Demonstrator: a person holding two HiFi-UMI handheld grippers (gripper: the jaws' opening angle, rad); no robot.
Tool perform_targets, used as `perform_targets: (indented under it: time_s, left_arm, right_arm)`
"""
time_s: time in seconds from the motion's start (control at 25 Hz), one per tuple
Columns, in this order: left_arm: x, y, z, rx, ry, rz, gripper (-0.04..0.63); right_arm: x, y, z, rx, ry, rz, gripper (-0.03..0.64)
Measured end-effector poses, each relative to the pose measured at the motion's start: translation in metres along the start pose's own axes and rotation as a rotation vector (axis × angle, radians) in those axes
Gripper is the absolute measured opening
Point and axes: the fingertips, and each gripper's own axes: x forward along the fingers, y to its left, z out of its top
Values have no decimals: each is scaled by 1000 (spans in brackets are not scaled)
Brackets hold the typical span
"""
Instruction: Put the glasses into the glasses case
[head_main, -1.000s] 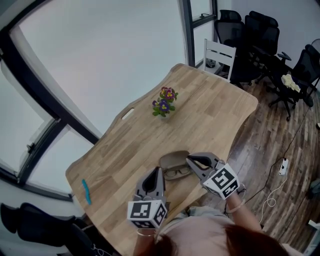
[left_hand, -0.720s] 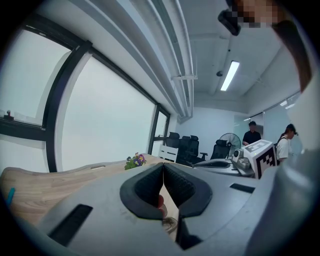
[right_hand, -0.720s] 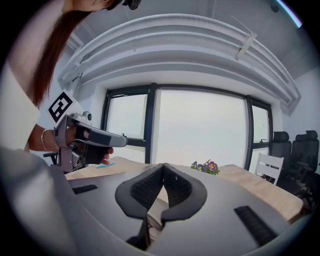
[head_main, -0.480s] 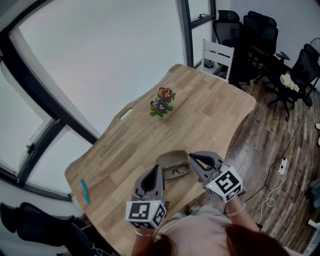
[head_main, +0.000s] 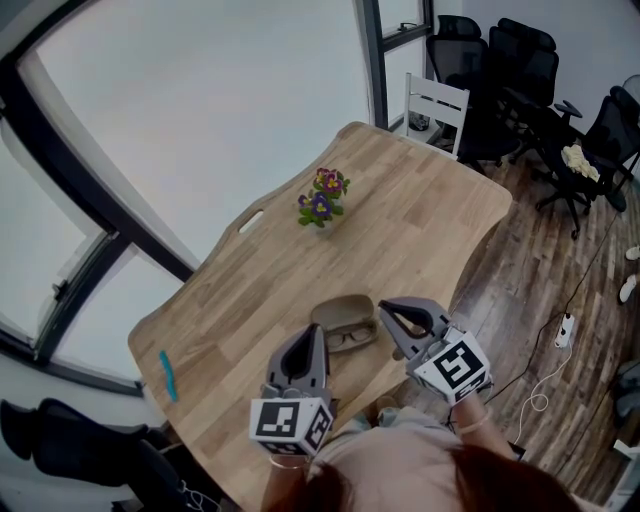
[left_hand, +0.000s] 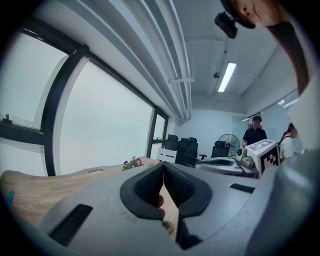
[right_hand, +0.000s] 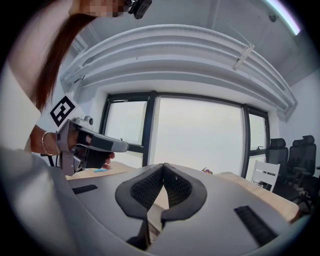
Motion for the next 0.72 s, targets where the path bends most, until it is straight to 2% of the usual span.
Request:
perform_targets:
  time_s: [0.72]
  left_arm:
    - [2, -2, 0, 9, -4, 11, 2]
  right_arm:
    - [-8, -4, 5, 9, -11, -3, 0]
